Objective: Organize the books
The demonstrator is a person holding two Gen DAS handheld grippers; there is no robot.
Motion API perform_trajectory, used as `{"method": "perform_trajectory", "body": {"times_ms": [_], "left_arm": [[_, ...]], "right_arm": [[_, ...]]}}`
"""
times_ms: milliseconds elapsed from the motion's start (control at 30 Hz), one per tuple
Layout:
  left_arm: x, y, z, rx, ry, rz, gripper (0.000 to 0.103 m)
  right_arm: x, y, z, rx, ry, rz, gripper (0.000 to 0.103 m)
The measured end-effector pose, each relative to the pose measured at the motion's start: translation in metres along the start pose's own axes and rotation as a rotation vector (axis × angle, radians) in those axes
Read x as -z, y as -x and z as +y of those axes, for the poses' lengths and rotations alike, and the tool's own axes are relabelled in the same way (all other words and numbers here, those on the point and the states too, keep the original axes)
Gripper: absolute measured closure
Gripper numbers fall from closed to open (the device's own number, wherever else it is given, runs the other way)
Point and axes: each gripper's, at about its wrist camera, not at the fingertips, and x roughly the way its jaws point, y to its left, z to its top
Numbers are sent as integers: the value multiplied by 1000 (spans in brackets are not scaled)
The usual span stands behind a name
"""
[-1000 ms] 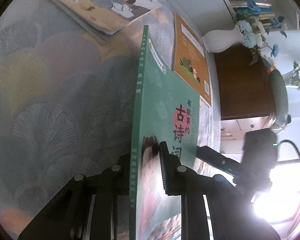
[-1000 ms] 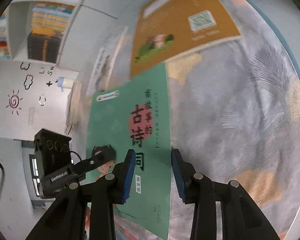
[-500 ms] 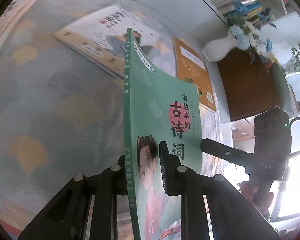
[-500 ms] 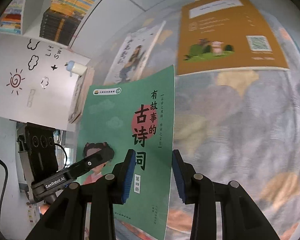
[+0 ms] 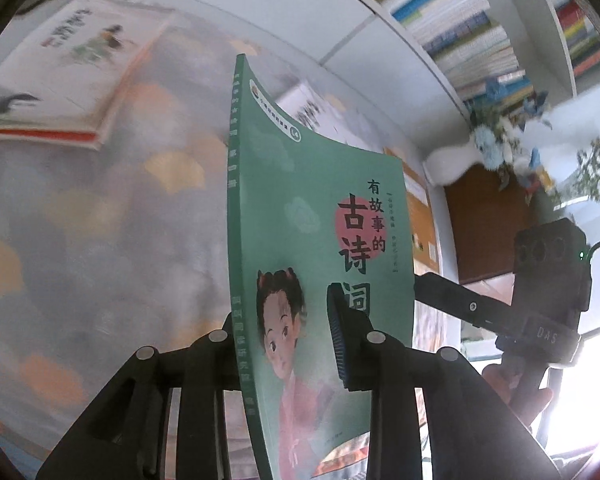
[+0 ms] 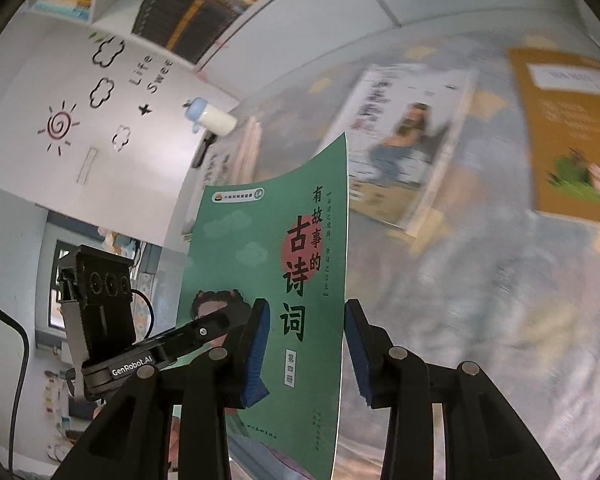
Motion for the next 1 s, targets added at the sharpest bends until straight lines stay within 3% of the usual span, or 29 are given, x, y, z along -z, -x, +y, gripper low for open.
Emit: {"method": "perform_trajectory", "body": {"times_ms": [300, 533, 767, 1000], "left_arm": [[-42, 47, 58, 28, 24, -69, 77], [-95, 77, 103, 28, -7, -118, 75], [-150, 82, 144, 35, -7, -132, 75], [-197, 60, 188, 36, 30, -105, 75]], "right_arm": [[-31, -44, 66, -60, 42, -6, 61], [-65, -92, 122, -37, 95, -16, 61], [-110, -144, 158, -5, 106, -21, 61], [-154, -195, 167, 54, 102, 14, 61]]}}
